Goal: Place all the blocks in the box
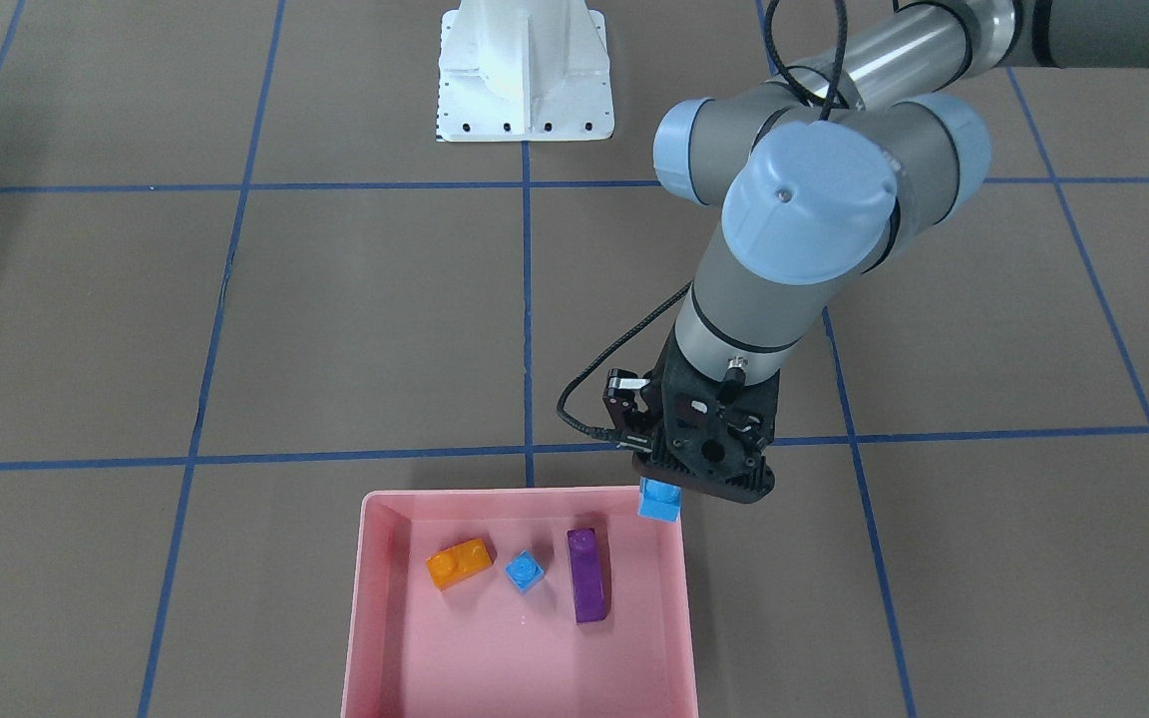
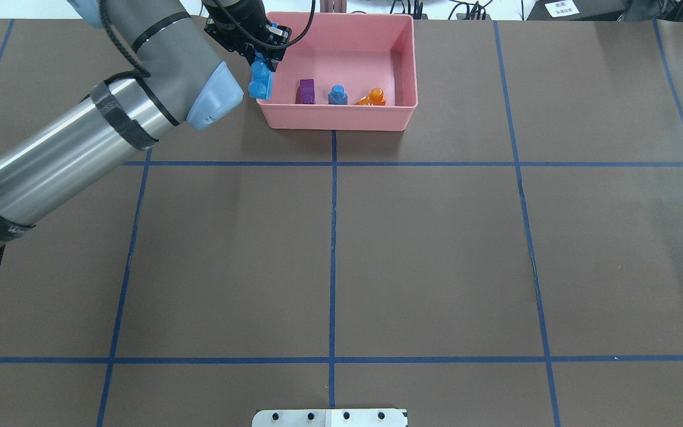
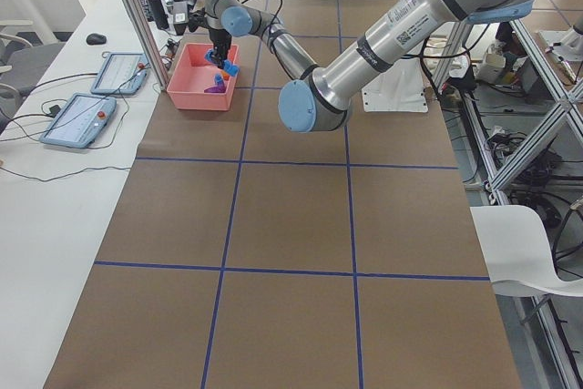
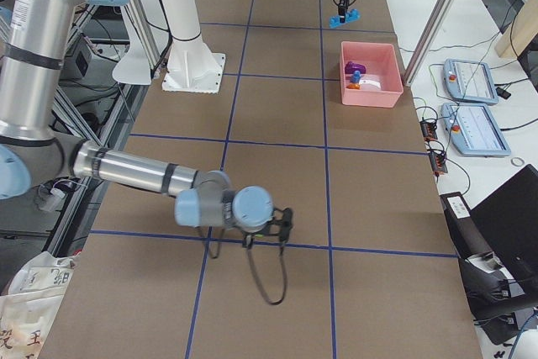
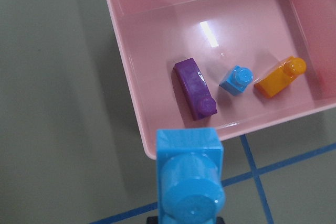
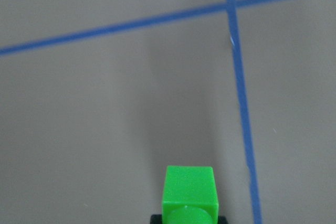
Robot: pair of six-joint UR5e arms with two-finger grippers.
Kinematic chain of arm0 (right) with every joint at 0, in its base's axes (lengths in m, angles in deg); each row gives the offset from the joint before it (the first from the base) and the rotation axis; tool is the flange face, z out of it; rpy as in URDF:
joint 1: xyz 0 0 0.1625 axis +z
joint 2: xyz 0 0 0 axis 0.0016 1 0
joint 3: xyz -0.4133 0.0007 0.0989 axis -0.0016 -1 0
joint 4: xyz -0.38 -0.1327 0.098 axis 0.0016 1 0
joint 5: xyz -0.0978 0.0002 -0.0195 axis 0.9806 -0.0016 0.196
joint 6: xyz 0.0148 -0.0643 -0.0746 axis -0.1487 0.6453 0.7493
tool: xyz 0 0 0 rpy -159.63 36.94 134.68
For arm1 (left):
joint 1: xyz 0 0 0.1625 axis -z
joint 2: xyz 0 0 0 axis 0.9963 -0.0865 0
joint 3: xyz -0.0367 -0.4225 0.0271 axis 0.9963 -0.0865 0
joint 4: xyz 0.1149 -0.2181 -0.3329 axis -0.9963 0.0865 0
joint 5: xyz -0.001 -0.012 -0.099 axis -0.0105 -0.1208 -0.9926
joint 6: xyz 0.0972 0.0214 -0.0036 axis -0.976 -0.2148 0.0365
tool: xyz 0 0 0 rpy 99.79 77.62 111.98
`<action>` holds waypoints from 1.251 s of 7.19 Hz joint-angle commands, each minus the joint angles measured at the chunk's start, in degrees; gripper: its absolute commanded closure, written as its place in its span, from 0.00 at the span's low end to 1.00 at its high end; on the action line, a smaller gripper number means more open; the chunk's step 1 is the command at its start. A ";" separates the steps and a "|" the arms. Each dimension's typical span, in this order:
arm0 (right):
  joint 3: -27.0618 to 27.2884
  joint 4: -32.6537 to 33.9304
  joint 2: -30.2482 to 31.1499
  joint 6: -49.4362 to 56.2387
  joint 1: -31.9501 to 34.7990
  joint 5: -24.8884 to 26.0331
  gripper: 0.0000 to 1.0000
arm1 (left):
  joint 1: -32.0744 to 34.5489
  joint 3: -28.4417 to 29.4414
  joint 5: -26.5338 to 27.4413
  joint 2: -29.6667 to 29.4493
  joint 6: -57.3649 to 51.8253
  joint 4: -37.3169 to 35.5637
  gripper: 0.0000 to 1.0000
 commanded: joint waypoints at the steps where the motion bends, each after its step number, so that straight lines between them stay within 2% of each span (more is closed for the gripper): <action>1: -2.82 9.36 -20.94 -12.39 -6.38 1.77 1.00 | -0.54 12.31 0.89 -3.46 4.68 11.57 0.80; 3: -9.21 8.93 -34.05 -23.94 -12.91 3.28 1.00 | -0.90 13.83 4.14 -4.34 4.86 11.86 0.78; 4: -13.60 8.75 -40.82 -29.13 -15.81 3.46 1.00 | -1.07 14.54 5.02 -4.43 4.86 12.64 0.02; 5: -18.35 8.05 -47.68 -35.36 -18.54 4.94 1.00 | -1.42 14.54 5.55 -4.43 5.04 13.09 0.00; 6: -22.92 4.30 -52.53 -41.51 -20.74 6.26 1.00 | -1.25 14.63 5.73 -4.43 5.04 13.53 0.00; 7: -27.66 -3.39 -55.54 -49.06 -23.28 8.10 1.00 | -0.12 14.11 5.38 -4.35 4.87 13.62 0.00; 8: -34.23 -12.52 -60.35 -60.36 -27.05 13.86 1.00 | 0.24 14.02 5.29 -4.35 4.69 13.62 0.00; 9: -39.96 -18.87 -64.40 -67.52 -29.79 18.09 1.00 | 0.33 13.75 5.20 -4.35 4.60 13.71 0.00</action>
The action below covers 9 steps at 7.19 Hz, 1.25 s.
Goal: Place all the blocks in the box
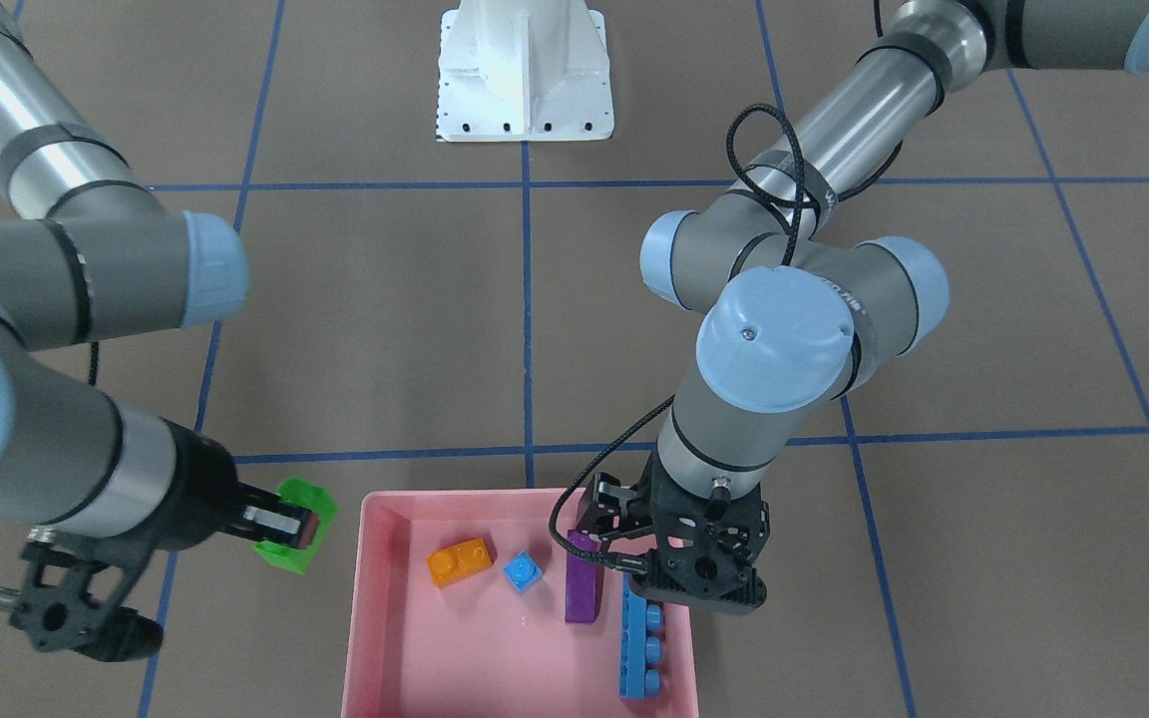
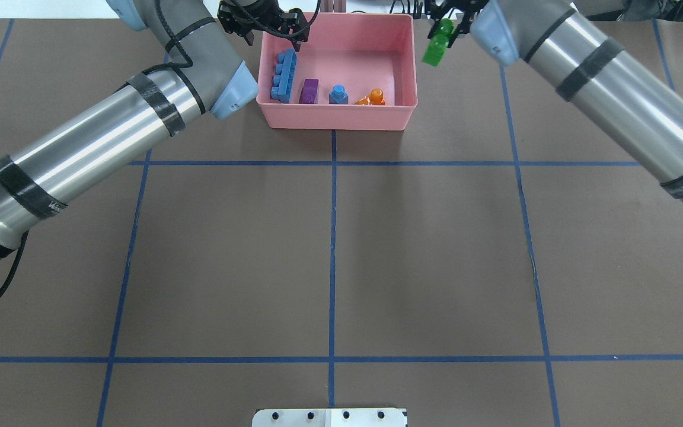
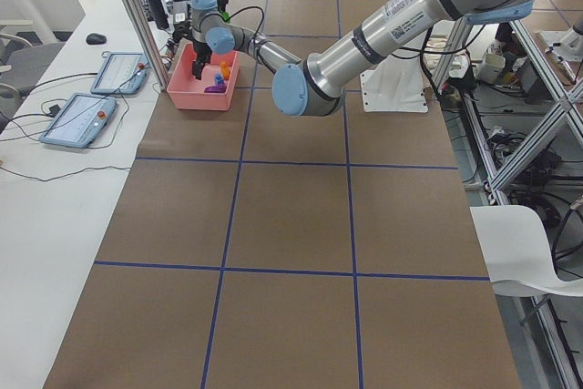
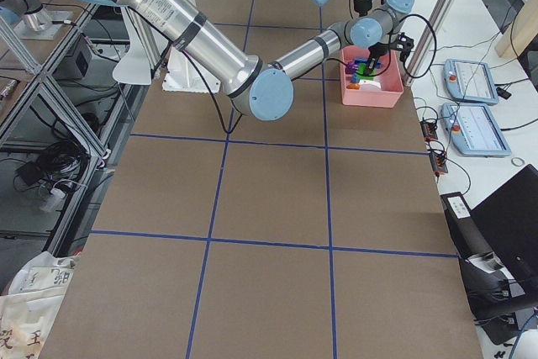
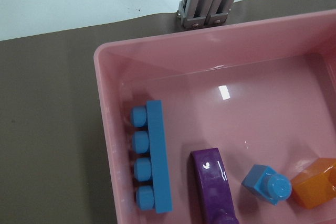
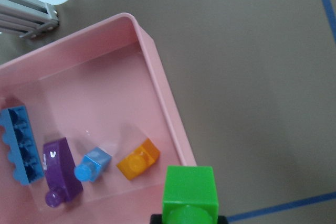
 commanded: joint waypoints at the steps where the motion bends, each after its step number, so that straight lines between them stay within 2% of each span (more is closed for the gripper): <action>1: -11.90 -11.72 -8.15 -11.32 -5.68 7.95 1.00 | 0.82 -1.23 -0.20 0.45 -0.31 0.10 0.00; 2: -16.91 -16.36 -10.10 -13.68 -9.09 13.98 1.00 | 0.74 -1.93 -0.20 0.97 -0.31 0.10 0.00; 3: -17.66 -18.24 -9.77 -14.31 -10.61 15.26 0.01 | 0.83 -3.51 -0.37 2.46 -0.31 0.02 0.00; 4: -17.40 -18.17 -9.33 -14.23 -11.06 14.93 0.00 | 1.18 -7.53 -2.29 6.21 -0.57 0.02 0.00; 5: -14.53 -17.99 -7.32 -13.88 -10.80 13.27 0.00 | 3.09 -10.09 -5.88 9.30 -3.62 -0.59 0.00; 6: -7.45 -17.82 -1.39 -12.92 -8.62 9.16 0.00 | 4.85 -14.55 -7.56 14.72 -6.61 -0.69 0.00; 9: 3.91 -14.49 11.72 -2.15 3.83 -2.18 0.00 | 9.52 -25.54 -9.34 29.75 -19.51 -0.78 0.00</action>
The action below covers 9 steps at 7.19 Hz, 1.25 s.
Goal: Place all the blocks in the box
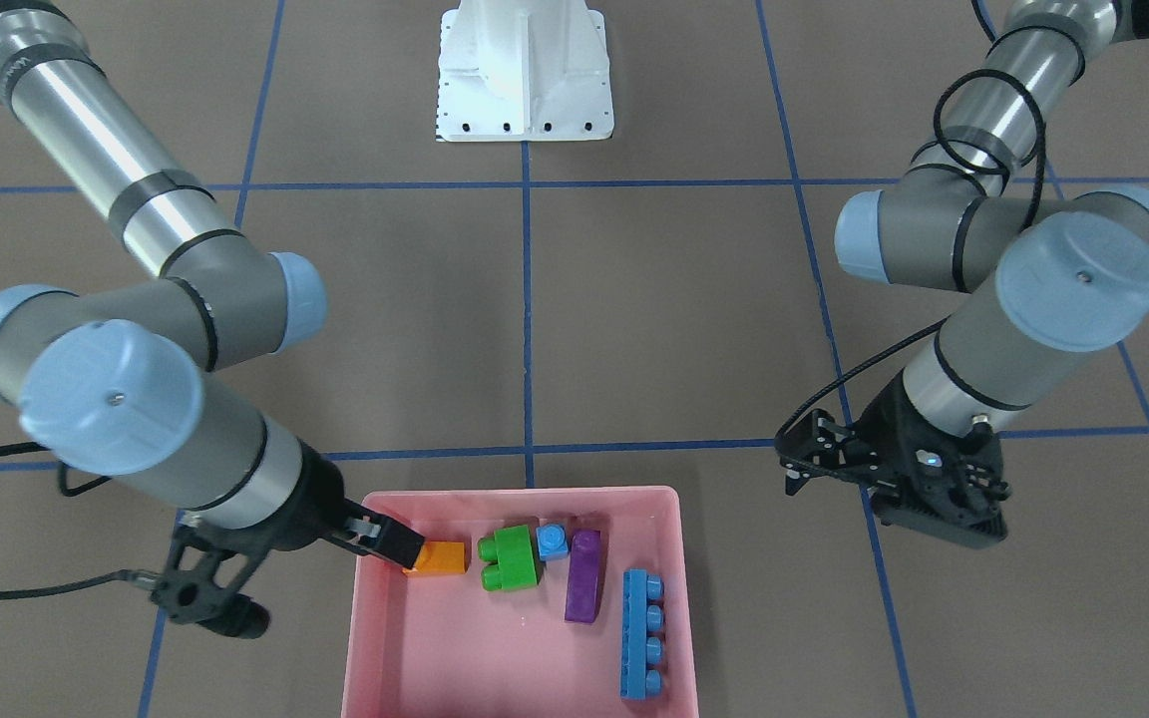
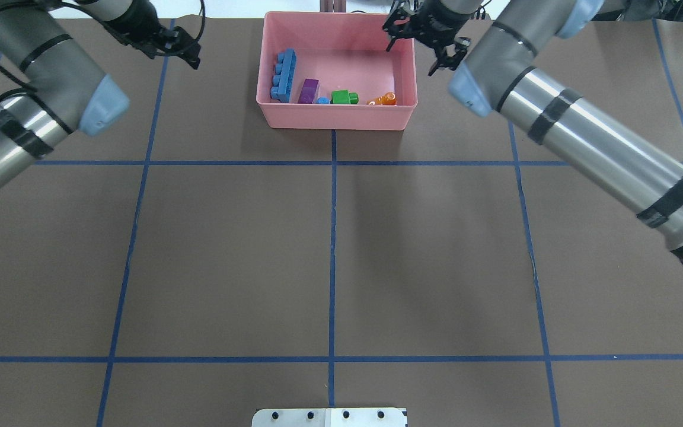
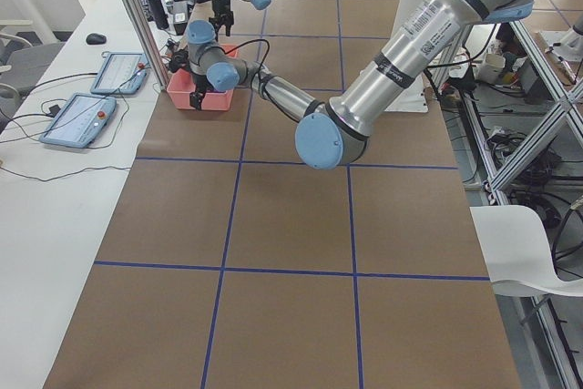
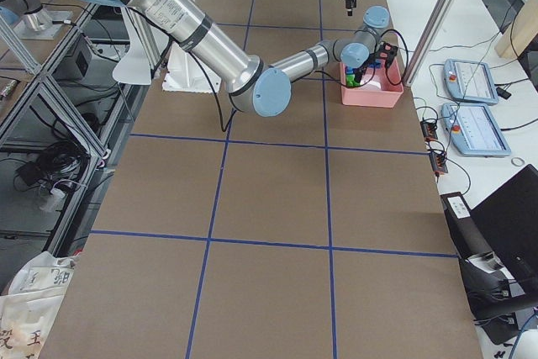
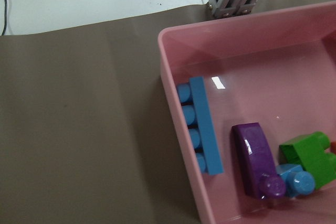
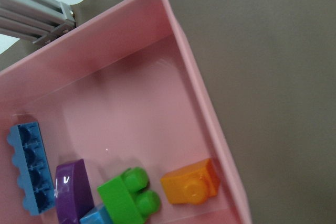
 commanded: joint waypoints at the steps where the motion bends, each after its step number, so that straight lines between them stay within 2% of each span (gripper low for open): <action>1: 10.38 1.64 13.64 11.99 8.44 -4.85 0.00 | 4.16 -6.95 -1.28 11.13 -11.22 -0.11 0.00; 3: 13.94 2.34 22.65 24.84 16.09 -8.44 0.00 | 10.56 -6.71 -5.05 17.21 -23.35 -0.37 0.00; 5: 14.92 3.73 30.74 40.72 20.76 -8.37 0.00 | 16.46 -6.36 -7.17 22.23 -29.00 -2.55 0.00; 6: 15.01 7.23 33.04 49.50 23.56 -8.28 0.00 | 20.75 -6.53 -11.70 22.52 -31.21 -7.79 0.00; 7: 15.01 9.61 35.76 58.47 26.64 -8.28 0.00 | 23.40 -7.14 -13.23 24.78 -34.28 -9.93 0.00; 8: 16.40 12.94 38.05 64.12 29.02 -8.28 0.00 | 27.87 -7.84 -14.72 28.63 -39.44 -10.04 0.00; 9: 17.89 18.63 38.59 69.84 31.04 -7.93 0.00 | 28.96 -8.11 -15.08 30.41 -39.84 -10.30 0.00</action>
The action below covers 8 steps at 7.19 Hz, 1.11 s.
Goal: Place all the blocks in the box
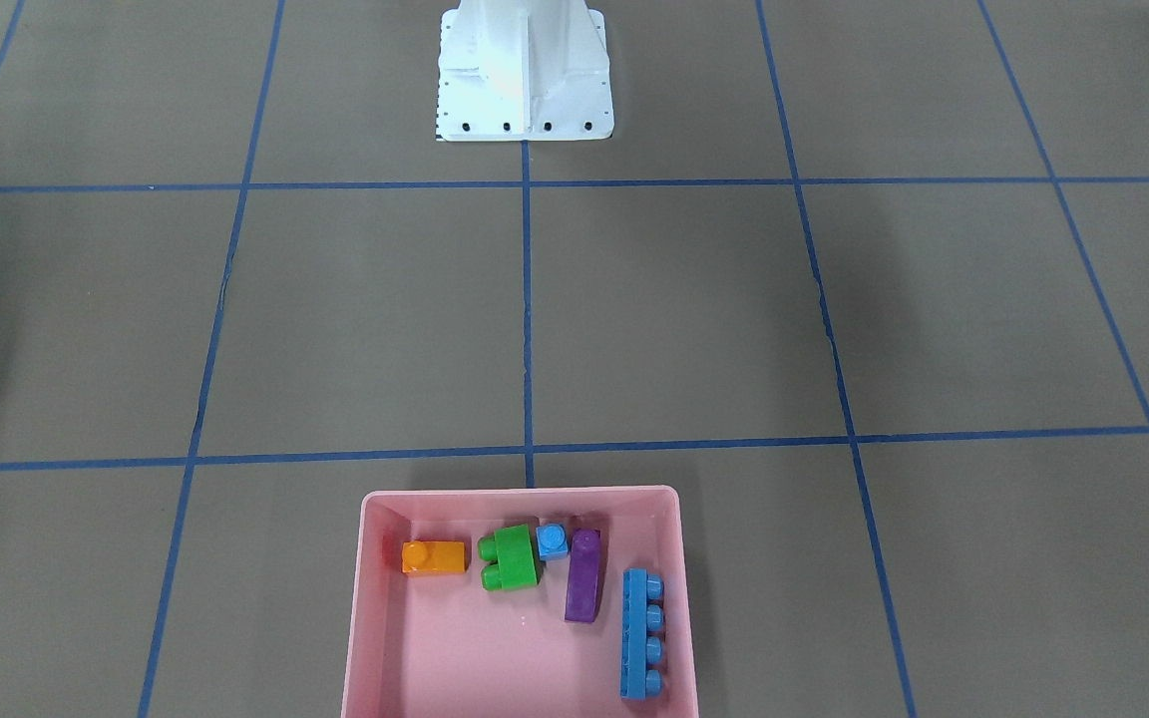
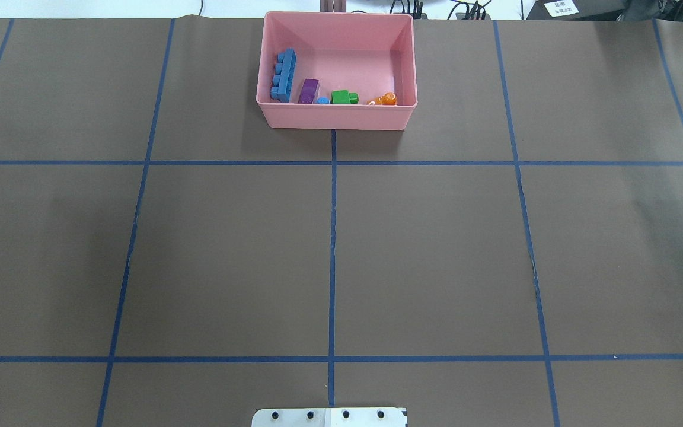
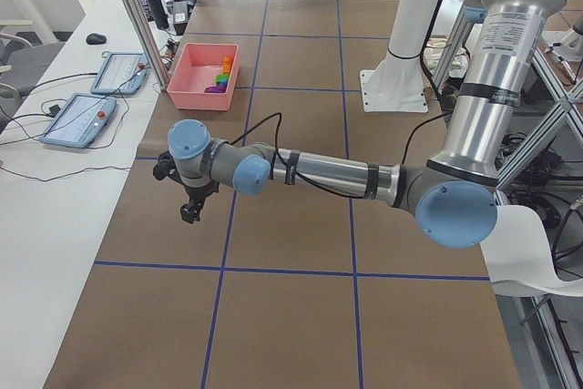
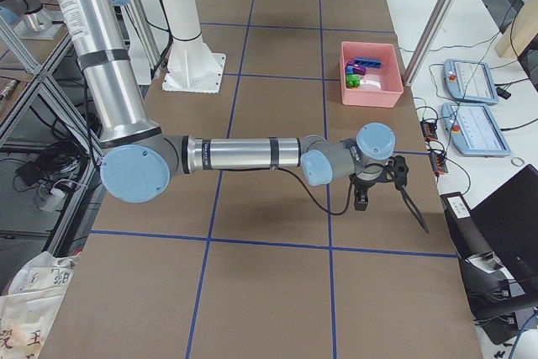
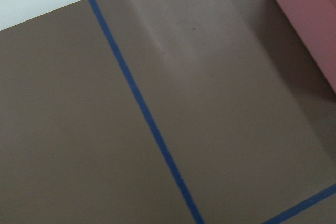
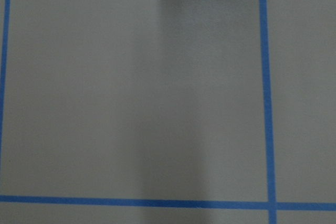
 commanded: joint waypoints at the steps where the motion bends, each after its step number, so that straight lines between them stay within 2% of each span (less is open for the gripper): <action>1: 3.82 13.10 1.97 13.96 4.42 0.98 0.00 | 5.36 -0.62 -1.09 6.77 -2.75 -0.50 0.00; 2: 7.59 18.48 2.67 16.46 4.60 2.90 0.00 | 6.08 -2.79 -0.57 8.98 -2.76 -0.67 0.00; 3: 12.41 21.06 5.63 16.48 3.65 6.05 0.00 | 6.00 -6.04 -0.39 12.92 -2.32 -0.76 0.00; 4: 13.59 21.35 6.62 16.48 3.47 7.56 0.00 | 6.00 -7.20 -0.39 14.62 -1.71 -0.85 0.00; 6: 13.43 21.44 6.98 16.22 3.38 6.96 0.00 | 5.73 -7.39 -0.39 15.42 3.03 -0.85 0.00; 8: 15.08 20.83 9.52 15.61 3.38 6.26 0.00 | 5.47 -10.80 -0.39 18.06 5.05 -0.76 0.00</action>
